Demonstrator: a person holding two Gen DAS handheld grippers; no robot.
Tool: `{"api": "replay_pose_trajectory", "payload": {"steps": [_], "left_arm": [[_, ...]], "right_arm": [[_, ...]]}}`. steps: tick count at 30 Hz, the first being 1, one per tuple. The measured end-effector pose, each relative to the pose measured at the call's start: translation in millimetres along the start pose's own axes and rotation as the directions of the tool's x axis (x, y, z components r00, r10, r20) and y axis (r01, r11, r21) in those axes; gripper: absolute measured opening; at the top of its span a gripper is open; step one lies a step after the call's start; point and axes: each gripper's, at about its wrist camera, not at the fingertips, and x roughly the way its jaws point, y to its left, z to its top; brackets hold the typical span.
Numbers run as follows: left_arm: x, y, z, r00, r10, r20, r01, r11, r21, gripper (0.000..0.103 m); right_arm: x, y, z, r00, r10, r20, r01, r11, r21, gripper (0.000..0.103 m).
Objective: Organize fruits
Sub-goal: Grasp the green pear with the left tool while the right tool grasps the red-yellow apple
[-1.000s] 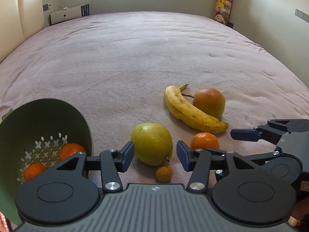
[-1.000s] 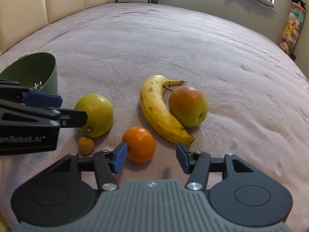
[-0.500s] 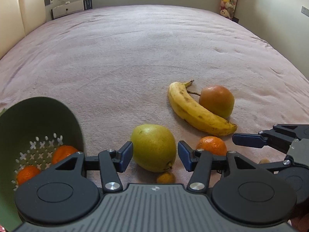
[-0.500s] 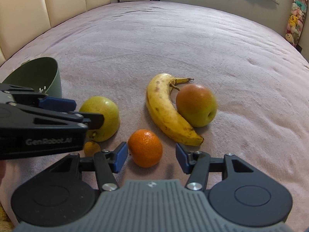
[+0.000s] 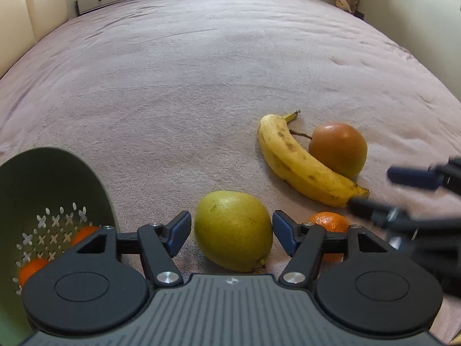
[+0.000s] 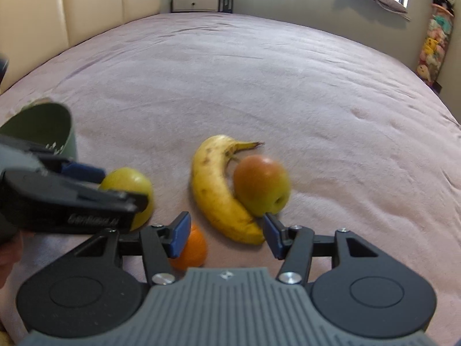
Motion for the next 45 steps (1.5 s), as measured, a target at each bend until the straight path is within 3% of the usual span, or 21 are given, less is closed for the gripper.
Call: {"api": "replay_pose_trajectory", "payload": {"steps": [6, 11, 20, 35, 45], "left_arm": [[6.2, -6.1, 1.5, 0.999, 0.024, -0.026, -0.023, 0.999, 0.048, 0.077], [9.9, -8.2, 1.4, 0.999, 0.035, -0.04, -0.032, 0.996, 0.08, 0.078], [14.5, -11.6, 1.8, 0.998, 0.041, -0.05, -0.035, 0.992, 0.118, 0.078], [16.1, -12.2, 2.4, 0.998, 0.035, -0.059, -0.028, 0.992, 0.121, 0.073], [12.1, -11.8, 0.5, 0.998, 0.032, -0.054, -0.026, 0.993, 0.116, 0.073]], "right_arm": [[12.9, -25.7, 12.3, 0.999, -0.034, -0.001, 0.033, 0.991, 0.127, 0.054], [31.8, -21.4, 22.0, 0.998, -0.06, -0.008, 0.06, 0.995, 0.082, 0.058], [58.6, -30.5, 23.9, 0.998, -0.04, -0.046, 0.045, 0.99, 0.133, 0.064], [82.7, -50.6, 25.5, 0.996, 0.061, -0.059, -0.041, 0.955, 0.294, 0.061], [79.5, -43.6, 28.0, 0.998, 0.031, -0.055, -0.015, 0.963, 0.268, 0.06]]}}
